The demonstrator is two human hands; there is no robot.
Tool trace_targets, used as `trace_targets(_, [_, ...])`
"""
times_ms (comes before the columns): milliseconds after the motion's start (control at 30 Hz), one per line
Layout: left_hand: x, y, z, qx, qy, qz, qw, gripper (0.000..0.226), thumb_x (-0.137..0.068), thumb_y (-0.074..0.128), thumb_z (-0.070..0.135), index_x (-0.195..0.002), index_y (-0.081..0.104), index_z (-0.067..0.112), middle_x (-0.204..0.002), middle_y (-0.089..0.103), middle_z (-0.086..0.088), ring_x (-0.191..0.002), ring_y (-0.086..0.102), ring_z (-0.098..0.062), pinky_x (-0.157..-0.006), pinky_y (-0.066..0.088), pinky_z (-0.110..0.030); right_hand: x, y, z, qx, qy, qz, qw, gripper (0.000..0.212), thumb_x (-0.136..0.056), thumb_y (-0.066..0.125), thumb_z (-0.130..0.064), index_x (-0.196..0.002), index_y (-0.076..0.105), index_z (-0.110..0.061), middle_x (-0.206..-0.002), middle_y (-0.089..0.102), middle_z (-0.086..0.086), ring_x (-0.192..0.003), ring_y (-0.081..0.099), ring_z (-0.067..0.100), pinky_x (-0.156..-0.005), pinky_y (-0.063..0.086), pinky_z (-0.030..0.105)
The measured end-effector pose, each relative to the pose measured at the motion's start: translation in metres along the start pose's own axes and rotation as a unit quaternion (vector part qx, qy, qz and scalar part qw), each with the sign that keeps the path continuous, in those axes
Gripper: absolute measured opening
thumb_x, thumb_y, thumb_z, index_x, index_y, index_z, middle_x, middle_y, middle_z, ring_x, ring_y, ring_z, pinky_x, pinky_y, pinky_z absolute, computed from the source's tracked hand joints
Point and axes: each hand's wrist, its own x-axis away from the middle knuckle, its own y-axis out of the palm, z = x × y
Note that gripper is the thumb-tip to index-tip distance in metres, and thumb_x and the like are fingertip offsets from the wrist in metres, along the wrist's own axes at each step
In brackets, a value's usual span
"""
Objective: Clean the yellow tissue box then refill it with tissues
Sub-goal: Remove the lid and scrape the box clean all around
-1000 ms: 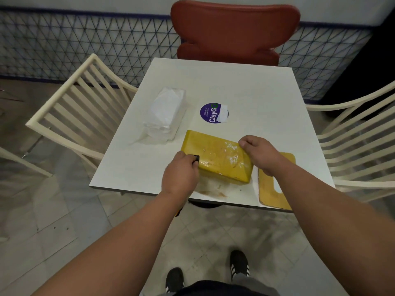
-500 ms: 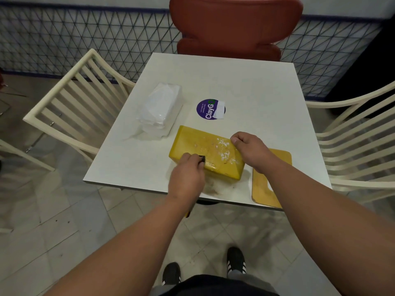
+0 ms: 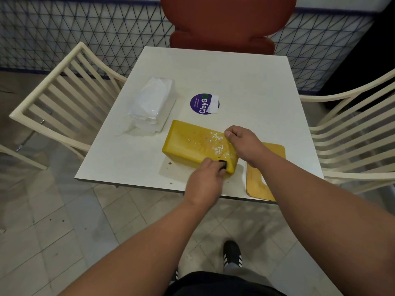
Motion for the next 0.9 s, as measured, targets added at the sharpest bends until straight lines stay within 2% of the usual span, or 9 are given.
trace_targets(67, [0.003, 0.006, 0.011, -0.013, 0.021, -0.023, 0.999, 0.026, -0.097, 0.052, 0.025, -0.118, 0.065, 0.018, -0.105, 0.056, -0.006, -0.083, 0.059, -0.029, -0.070, 0.048, -0.037, 0.000, 0.000, 0.000, 0.003, -0.003, -0.003, 1.000, 0.021, -0.099, 0.046, -0.029, -0.090, 0.063, -0.018, -0.078, 0.056, -0.003, -0.072, 0.047, 0.014, -0.067, 0.040, 0.030])
trace_targets(133, [0.001, -0.001, 0.006, -0.008, 0.011, -0.010, 1.000, 0.025, -0.096, 0.053, 0.025, -0.116, 0.067, 0.019, -0.103, 0.056, -0.005, -0.083, 0.059, -0.028, -0.072, 0.049, -0.037, 0.000, 0.000, 0.001, 0.006, -0.008, -0.006, 1.000, 0.021, -0.098, 0.047, -0.029, -0.090, 0.063, -0.020, -0.079, 0.058, -0.003, -0.073, 0.049, 0.014, -0.069, 0.041, 0.030])
trace_targets(200, [-0.003, -0.014, -0.010, 0.000, -0.033, 0.026, 0.999, 0.024, -0.095, 0.053, 0.025, -0.114, 0.067, 0.019, -0.101, 0.056, -0.002, -0.085, 0.058, -0.024, -0.075, 0.046, -0.031, 0.000, 0.000, 0.001, 0.003, -0.007, -0.007, 1.000, 0.021, -0.098, 0.047, -0.030, -0.090, 0.063, -0.021, -0.081, 0.059, -0.003, -0.075, 0.051, 0.015, -0.070, 0.042, 0.030])
trace_targets(300, [-0.008, -0.024, -0.020, -0.014, -0.077, 0.059, 0.995, 0.023, -0.095, 0.052, 0.024, -0.110, 0.068, 0.016, -0.097, 0.053, 0.001, -0.082, 0.056, -0.021, -0.068, 0.036, -0.023, 0.000, 0.000, 0.002, 0.003, -0.004, -0.003, 1.000, 0.021, -0.098, 0.046, -0.031, -0.090, 0.063, -0.022, -0.085, 0.061, -0.001, -0.078, 0.053, 0.016, -0.072, 0.045, 0.033])
trace_targets(400, [-0.009, -0.013, 0.002, -0.026, -0.031, 0.001, 0.999, 0.024, -0.095, 0.052, 0.024, -0.109, 0.068, 0.016, -0.099, 0.054, -0.006, -0.080, 0.058, -0.029, -0.069, 0.046, -0.034, 0.001, 0.001, 0.000, 0.008, -0.008, 0.001, 1.000, 0.021, -0.098, 0.046, -0.030, -0.090, 0.063, -0.021, -0.084, 0.061, 0.000, -0.076, 0.051, 0.015, -0.071, 0.044, 0.032])
trace_targets(500, [-0.010, -0.011, 0.012, -0.046, 0.003, -0.033, 0.998, 0.024, -0.096, 0.050, 0.026, -0.106, 0.069, 0.015, -0.099, 0.054, -0.007, -0.078, 0.058, -0.030, -0.068, 0.049, -0.040, 0.002, 0.000, 0.000, 0.015, -0.009, -0.003, 1.000, 0.022, -0.099, 0.046, -0.029, -0.091, 0.063, -0.019, -0.084, 0.061, 0.003, -0.075, 0.050, 0.015, -0.070, 0.043, 0.031])
trace_targets(633, [-0.019, -0.041, -0.020, -0.060, -0.060, 0.027, 0.996, 0.023, -0.094, 0.051, 0.026, -0.104, 0.069, 0.016, -0.097, 0.056, -0.005, -0.084, 0.057, -0.026, -0.074, 0.045, -0.033, 0.002, -0.002, 0.001, 0.012, 0.000, -0.007, 1.000, 0.022, -0.099, 0.045, -0.032, -0.092, 0.063, -0.020, -0.092, 0.064, 0.006, -0.080, 0.053, 0.016, -0.074, 0.046, 0.034])
trace_targets(767, [-0.029, -0.065, -0.049, -0.084, -0.123, 0.070, 0.986, 0.024, -0.096, 0.049, 0.026, -0.105, 0.069, 0.016, -0.097, 0.057, -0.004, -0.081, 0.050, -0.018, -0.071, 0.033, -0.025, 0.003, -0.002, 0.004, 0.006, 0.001, -0.006, 1.000, 0.022, -0.099, 0.045, -0.032, -0.091, 0.063, -0.023, -0.090, 0.063, 0.002, -0.080, 0.053, 0.016, -0.074, 0.046, 0.034])
trace_targets(900, [-0.027, -0.049, -0.023, -0.091, -0.063, 0.002, 0.994, 0.024, -0.096, 0.048, 0.027, -0.105, 0.068, 0.017, -0.098, 0.052, -0.003, -0.082, 0.055, -0.024, -0.068, 0.040, -0.028, 0.002, -0.001, 0.004, 0.012, 0.000, -0.002, 1.000, 0.021, -0.099, 0.045, -0.033, -0.091, 0.062, -0.025, -0.092, 0.064, 0.001, -0.083, 0.055, 0.017, -0.076, 0.047, 0.035])
